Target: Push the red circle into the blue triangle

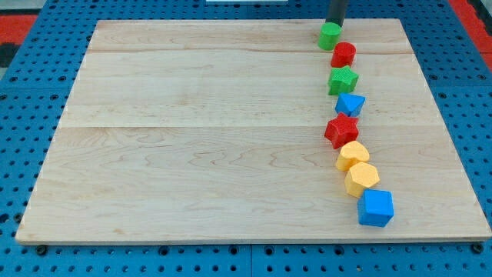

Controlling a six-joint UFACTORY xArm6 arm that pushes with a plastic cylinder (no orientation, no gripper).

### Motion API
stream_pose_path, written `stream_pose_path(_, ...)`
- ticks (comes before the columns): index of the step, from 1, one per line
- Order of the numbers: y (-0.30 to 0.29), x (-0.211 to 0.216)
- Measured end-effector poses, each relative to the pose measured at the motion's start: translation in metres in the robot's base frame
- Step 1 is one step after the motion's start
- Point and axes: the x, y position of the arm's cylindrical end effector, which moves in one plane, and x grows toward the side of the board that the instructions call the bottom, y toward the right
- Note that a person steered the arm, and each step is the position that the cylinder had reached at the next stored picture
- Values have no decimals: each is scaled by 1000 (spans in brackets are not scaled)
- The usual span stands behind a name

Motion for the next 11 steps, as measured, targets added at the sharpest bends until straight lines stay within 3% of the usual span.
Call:
stream_pose_path(8, 8, 0)
stream_pose_path(10, 38, 32)
stream_pose_path(11, 38, -10)
